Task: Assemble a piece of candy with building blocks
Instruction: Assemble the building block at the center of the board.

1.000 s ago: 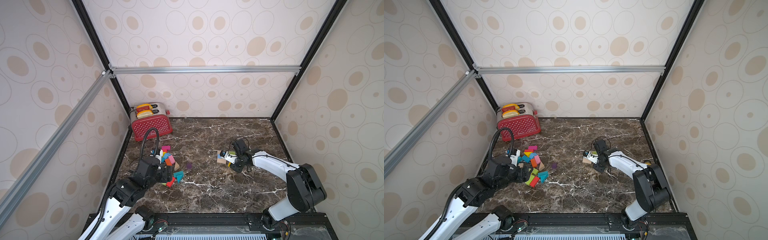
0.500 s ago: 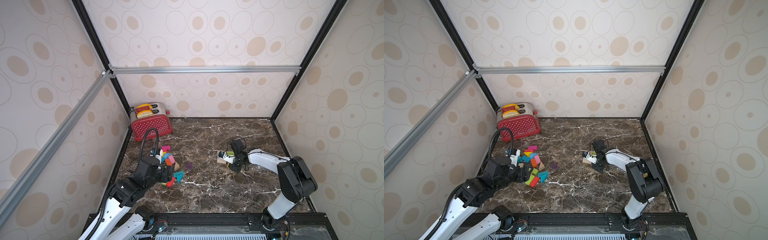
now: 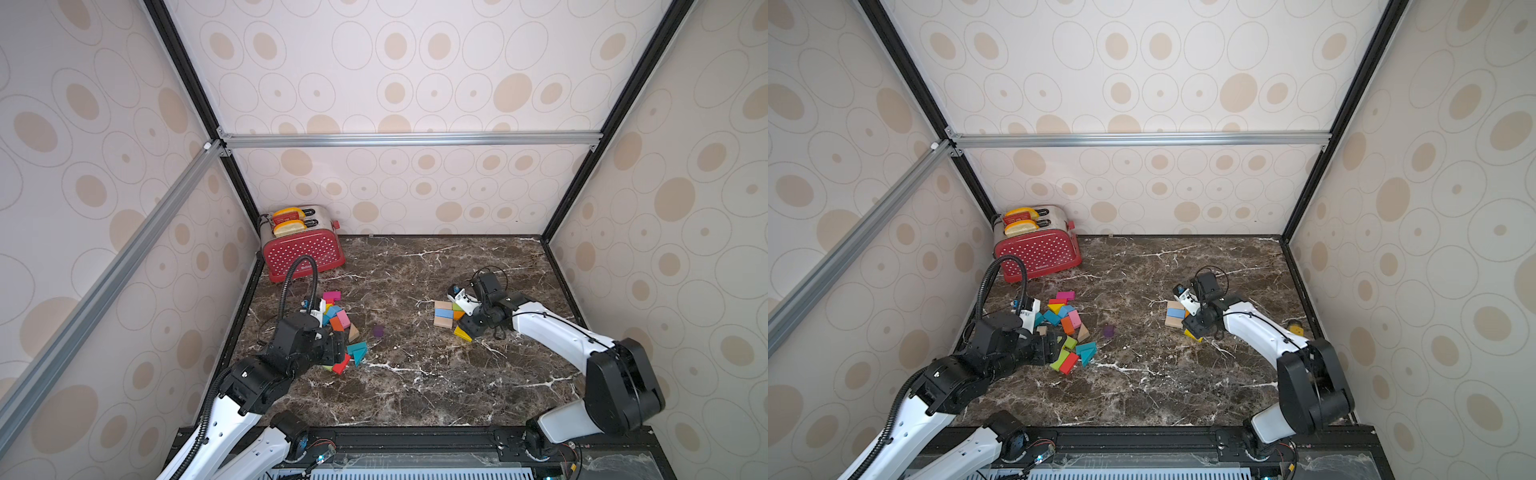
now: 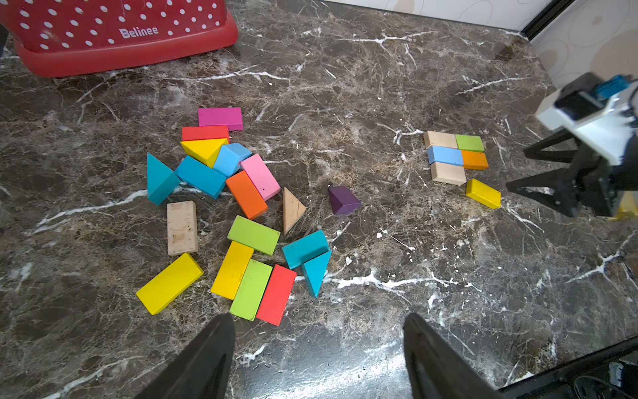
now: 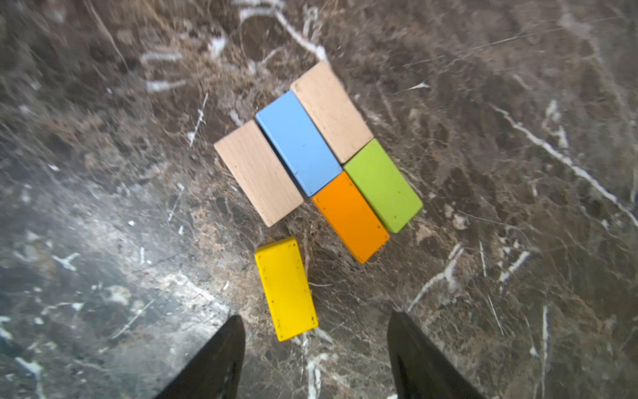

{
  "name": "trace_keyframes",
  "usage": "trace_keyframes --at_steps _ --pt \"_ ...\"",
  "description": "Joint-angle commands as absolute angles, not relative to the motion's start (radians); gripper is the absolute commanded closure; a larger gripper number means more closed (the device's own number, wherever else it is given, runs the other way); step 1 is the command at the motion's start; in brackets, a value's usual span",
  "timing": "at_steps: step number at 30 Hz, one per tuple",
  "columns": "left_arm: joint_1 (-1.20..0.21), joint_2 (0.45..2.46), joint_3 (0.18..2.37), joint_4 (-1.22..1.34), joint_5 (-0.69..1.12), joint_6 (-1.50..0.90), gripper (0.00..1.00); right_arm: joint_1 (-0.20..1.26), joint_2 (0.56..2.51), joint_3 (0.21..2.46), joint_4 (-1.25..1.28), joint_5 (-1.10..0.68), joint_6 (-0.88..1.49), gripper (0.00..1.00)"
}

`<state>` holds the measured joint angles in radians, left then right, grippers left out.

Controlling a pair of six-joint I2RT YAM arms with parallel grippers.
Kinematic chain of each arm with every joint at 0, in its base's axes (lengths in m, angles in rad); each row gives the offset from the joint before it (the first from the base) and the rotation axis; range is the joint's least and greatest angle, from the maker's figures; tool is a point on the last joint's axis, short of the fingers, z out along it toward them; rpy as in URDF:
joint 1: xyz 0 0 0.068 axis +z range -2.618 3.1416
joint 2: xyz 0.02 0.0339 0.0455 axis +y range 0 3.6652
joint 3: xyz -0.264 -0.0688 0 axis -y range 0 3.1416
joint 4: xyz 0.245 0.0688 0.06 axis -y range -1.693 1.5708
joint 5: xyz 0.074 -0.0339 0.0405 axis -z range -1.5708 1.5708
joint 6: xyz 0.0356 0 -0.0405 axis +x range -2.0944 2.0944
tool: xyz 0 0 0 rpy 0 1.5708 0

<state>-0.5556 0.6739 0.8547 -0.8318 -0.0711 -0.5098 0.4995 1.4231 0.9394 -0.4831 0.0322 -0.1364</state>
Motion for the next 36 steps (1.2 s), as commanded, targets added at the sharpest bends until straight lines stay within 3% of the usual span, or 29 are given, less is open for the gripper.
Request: trace_keyframes --at_steps 1,11,19,36 --pt "-0.546 0.660 0.850 -0.828 -0.074 -0.497 0.22 0.496 1.394 0.875 -0.540 0.040 0.116 0.29" --pt "-0.547 0.661 0.850 -0.828 -0.071 -0.496 0.22 0.490 1.466 0.872 -0.647 0.052 0.270 0.38" --pt "-0.546 0.660 0.850 -0.828 -0.071 -0.495 0.22 0.490 1.548 0.859 -0.566 0.014 0.296 0.54" --pt "-0.547 0.658 0.850 -0.830 -0.078 -0.494 0.22 0.482 1.694 0.918 -0.497 0.052 0.312 0.60"
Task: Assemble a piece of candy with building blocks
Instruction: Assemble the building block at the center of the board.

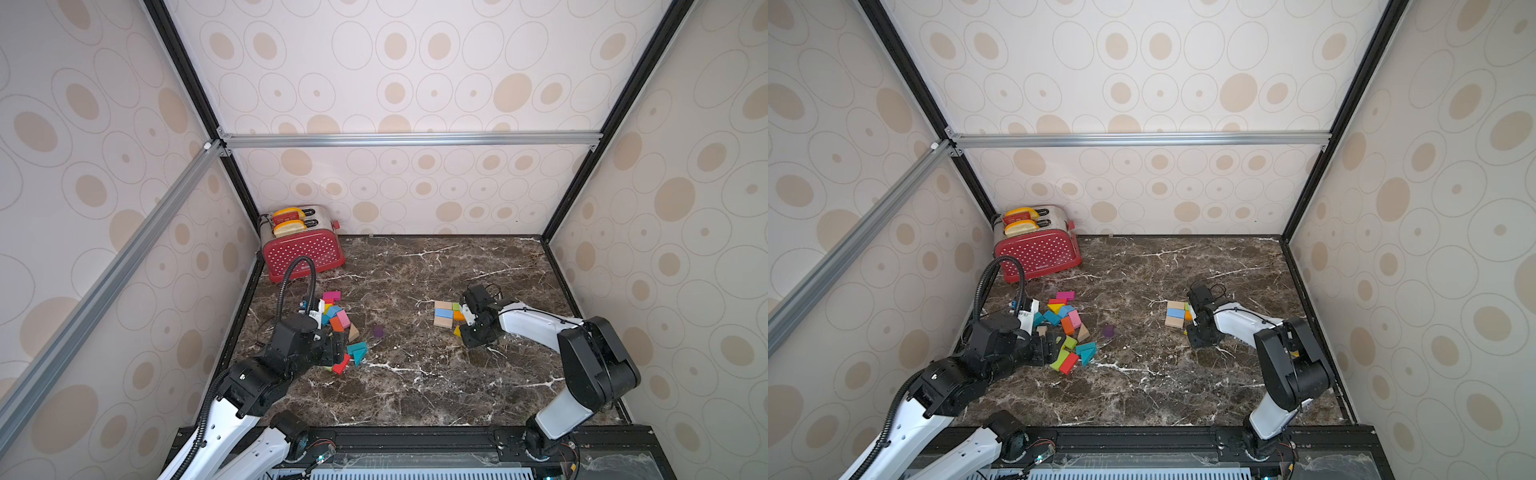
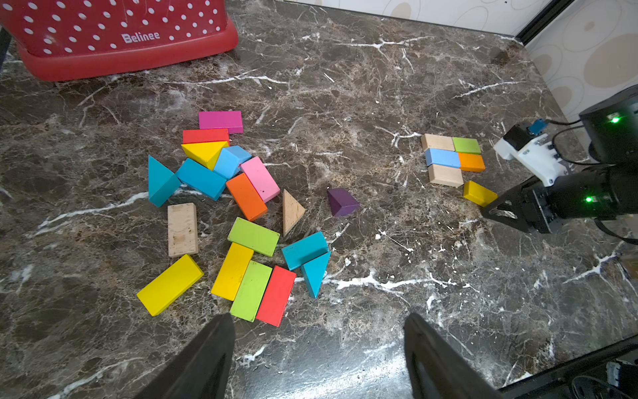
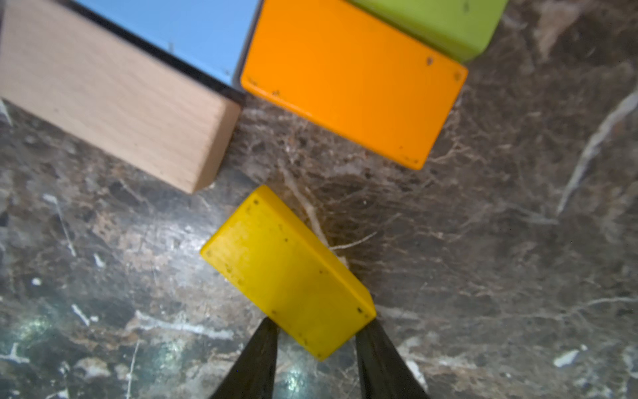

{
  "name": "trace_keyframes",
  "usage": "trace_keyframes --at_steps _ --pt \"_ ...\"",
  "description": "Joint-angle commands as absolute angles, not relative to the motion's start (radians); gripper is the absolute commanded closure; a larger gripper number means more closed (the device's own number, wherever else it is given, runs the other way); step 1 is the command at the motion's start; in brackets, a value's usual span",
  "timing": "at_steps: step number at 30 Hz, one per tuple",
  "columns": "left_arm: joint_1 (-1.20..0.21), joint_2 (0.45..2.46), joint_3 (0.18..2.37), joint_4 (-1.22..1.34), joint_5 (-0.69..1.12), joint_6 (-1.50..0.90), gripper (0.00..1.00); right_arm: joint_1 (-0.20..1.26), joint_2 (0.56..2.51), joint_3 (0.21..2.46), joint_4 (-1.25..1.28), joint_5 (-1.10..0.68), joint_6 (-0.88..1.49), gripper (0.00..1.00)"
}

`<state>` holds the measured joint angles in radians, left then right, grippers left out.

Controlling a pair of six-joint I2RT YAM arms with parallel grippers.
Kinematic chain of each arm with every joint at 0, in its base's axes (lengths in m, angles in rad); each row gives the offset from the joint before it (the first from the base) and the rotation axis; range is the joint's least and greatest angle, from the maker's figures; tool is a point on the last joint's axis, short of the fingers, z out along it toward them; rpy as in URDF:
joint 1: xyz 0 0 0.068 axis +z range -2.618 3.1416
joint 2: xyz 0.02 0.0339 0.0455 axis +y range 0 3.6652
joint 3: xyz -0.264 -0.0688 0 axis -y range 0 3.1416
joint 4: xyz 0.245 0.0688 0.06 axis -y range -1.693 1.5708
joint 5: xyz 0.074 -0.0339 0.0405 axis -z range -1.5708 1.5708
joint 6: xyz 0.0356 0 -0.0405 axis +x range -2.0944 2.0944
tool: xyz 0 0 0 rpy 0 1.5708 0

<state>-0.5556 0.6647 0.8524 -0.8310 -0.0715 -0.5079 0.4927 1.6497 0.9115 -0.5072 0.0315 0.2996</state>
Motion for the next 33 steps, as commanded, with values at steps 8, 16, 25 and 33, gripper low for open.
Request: trace_keyframes --at_steps 8,16,25,33 --pt "-0.546 0.658 0.848 -0.829 -0.078 -0.495 0.22 0.459 1.724 0.946 -0.491 0.056 0.283 0.62" --pt "-0.547 0.659 0.848 -0.829 -0.081 -0.495 0.22 0.446 1.730 0.951 -0.475 0.007 0.292 0.62" --pt "-0.547 0.658 0.848 -0.830 -0.081 -0.497 0.22 0.445 1.709 0.932 -0.477 -0.016 0.317 0.58" --pt "-0.547 0.658 0.847 -0.828 -0.078 -0.497 0.22 0.454 1.691 0.922 -0.481 -0.048 0.354 0.58"
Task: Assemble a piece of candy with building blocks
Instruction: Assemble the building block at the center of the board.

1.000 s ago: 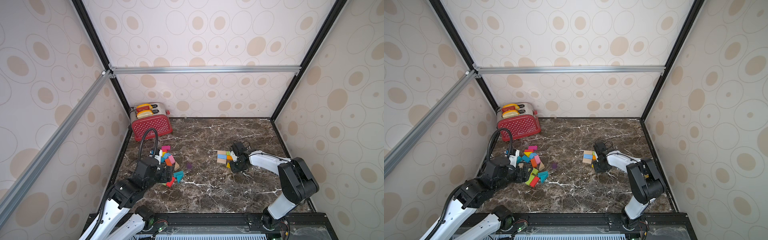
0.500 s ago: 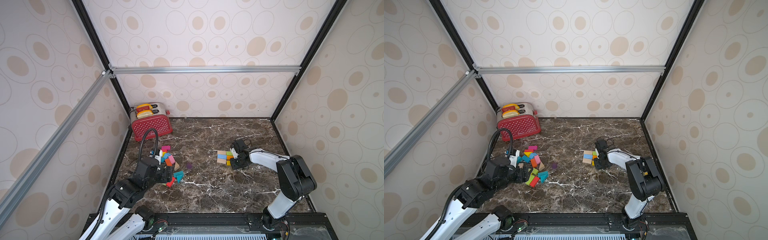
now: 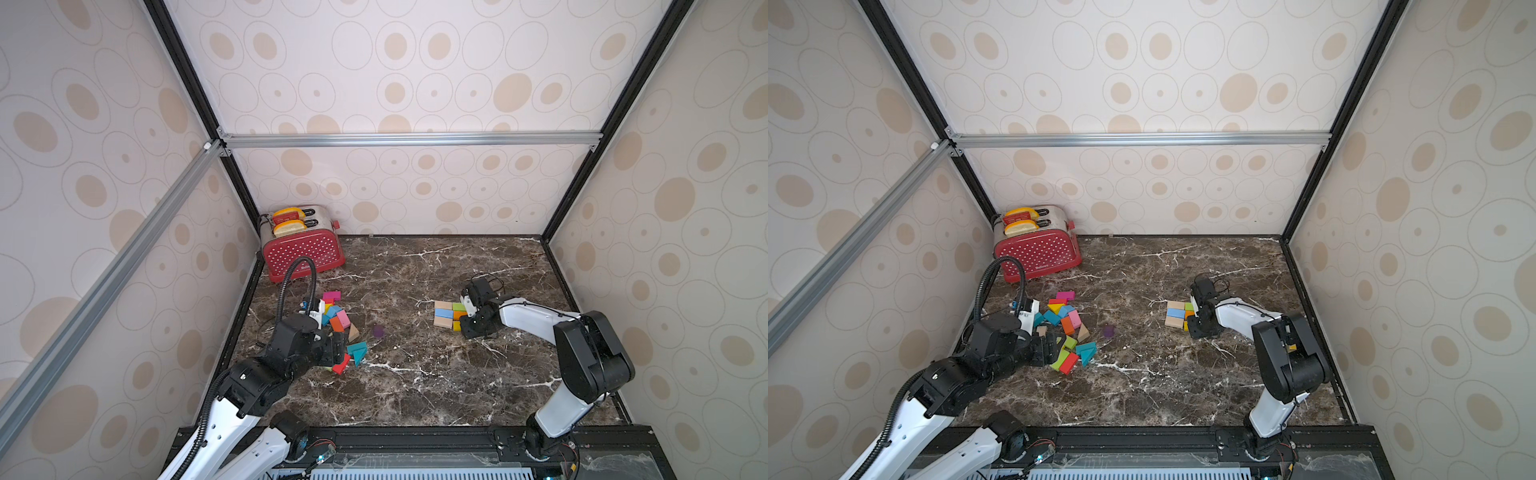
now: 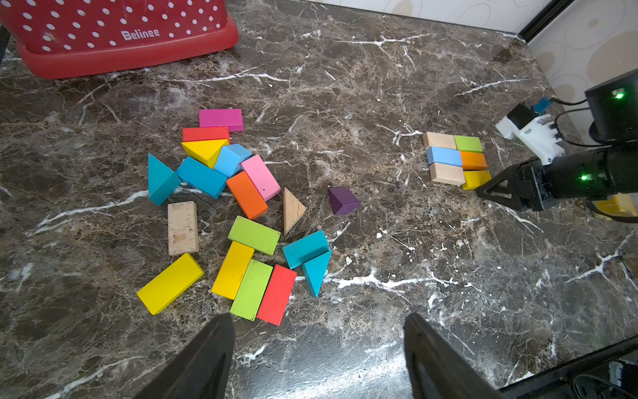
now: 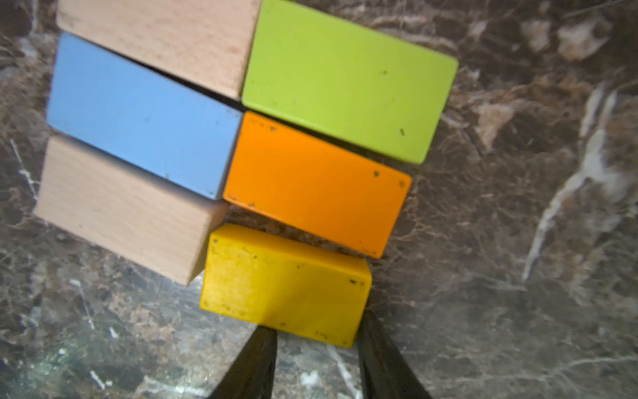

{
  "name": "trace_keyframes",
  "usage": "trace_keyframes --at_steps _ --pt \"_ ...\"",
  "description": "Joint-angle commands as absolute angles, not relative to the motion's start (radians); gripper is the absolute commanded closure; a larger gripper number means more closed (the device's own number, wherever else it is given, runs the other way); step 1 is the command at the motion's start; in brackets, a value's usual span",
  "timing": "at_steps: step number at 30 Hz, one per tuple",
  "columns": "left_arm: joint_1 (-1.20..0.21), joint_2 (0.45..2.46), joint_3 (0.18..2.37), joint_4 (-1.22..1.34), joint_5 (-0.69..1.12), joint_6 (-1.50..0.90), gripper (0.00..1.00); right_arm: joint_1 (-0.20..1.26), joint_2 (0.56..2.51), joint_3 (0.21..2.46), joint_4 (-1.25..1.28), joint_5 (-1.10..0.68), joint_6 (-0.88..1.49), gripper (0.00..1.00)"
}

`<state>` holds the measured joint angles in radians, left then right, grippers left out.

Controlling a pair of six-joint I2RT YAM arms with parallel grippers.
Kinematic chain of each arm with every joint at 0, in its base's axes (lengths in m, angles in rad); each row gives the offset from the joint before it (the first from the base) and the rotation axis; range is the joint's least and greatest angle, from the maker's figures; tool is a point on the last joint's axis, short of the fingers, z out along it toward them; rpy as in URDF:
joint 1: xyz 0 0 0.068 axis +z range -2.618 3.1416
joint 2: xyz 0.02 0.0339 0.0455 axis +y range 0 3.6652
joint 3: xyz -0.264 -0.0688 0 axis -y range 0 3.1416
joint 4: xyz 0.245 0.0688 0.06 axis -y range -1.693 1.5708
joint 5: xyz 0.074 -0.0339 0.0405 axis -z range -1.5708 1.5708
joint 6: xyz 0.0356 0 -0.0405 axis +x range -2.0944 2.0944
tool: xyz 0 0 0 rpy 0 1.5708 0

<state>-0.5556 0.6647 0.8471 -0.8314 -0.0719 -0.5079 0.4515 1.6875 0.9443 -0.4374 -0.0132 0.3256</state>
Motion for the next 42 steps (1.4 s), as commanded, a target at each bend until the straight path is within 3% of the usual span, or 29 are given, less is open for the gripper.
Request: trace_keyframes --at_steps 1,7,27,37,42 --pt "-0.547 0.659 0.847 -0.828 -0.078 -0.496 0.22 0.453 1.688 0.921 -0.483 -0.044 0.359 0.58" --pt "-0.546 0.661 0.847 -0.828 -0.075 -0.495 0.22 0.455 1.684 0.915 -0.475 -0.033 0.396 0.52" --pt "-0.546 0.658 0.847 -0.827 -0.074 -0.495 0.22 0.455 1.704 0.916 -0.466 0.001 0.443 0.48" --pt "-0.547 0.654 0.846 -0.827 -0.080 -0.499 0.22 0.489 1.436 0.909 -0.634 0.023 0.387 0.44" --pt "-0.547 0.639 0.846 -0.831 -0.093 -0.504 0.21 0.585 1.450 1.042 -0.685 0.002 0.406 0.43"
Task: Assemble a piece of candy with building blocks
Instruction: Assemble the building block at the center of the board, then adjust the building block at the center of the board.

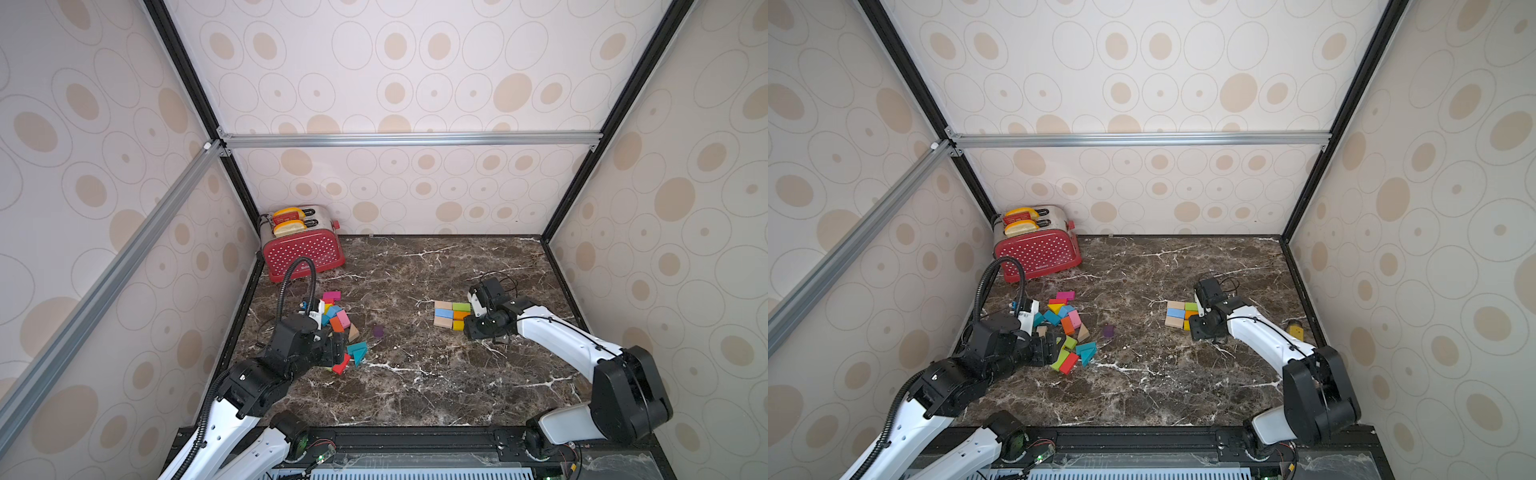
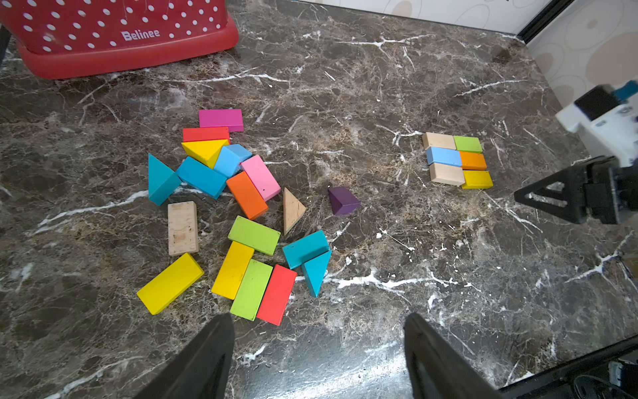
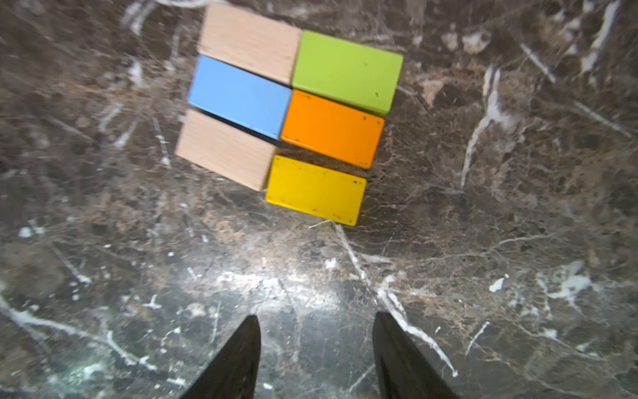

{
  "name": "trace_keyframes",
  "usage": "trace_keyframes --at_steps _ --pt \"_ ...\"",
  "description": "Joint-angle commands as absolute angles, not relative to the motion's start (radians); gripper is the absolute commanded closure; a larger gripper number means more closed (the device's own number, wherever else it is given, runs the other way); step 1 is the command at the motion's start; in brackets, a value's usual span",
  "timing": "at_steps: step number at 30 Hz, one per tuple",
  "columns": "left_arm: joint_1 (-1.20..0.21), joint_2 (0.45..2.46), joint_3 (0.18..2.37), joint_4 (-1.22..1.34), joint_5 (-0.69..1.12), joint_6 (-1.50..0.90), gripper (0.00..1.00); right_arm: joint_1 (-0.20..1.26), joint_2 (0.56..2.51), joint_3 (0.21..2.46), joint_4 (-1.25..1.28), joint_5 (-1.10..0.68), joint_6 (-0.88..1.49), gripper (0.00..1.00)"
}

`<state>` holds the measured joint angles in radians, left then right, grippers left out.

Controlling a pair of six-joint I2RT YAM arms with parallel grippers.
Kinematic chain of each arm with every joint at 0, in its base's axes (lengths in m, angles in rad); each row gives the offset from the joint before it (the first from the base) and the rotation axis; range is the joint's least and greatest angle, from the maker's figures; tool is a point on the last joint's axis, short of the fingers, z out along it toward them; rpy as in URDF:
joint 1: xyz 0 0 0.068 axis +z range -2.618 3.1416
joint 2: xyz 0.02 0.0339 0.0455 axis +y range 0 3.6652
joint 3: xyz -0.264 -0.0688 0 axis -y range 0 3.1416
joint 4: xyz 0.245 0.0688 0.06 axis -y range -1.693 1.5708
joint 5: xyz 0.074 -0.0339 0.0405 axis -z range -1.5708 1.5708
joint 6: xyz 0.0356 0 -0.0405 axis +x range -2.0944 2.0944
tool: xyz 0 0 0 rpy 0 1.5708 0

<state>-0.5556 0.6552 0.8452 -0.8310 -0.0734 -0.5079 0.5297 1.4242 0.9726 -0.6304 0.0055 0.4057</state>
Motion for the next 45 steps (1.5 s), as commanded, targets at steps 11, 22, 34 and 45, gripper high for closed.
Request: trace_keyframes --at_steps 11,22,34,45 --pt "-0.547 0.610 0.847 -0.840 -0.143 -0.512 0.21 0.901 1.976 1.583 -0.651 -0.051 0.498 0.34" --pt "-0.546 0.617 0.850 -0.842 -0.144 -0.509 0.21 0.955 2.239 1.838 -0.697 -0.064 0.528 0.26" --pt "-0.547 0.623 0.848 -0.839 -0.133 -0.508 0.21 0.996 2.281 1.812 -0.695 -0.069 0.556 0.37" --pt "-0.547 0.629 0.847 -0.839 -0.130 -0.508 0.21 0.995 2.203 1.690 -0.601 -0.096 0.532 0.63"
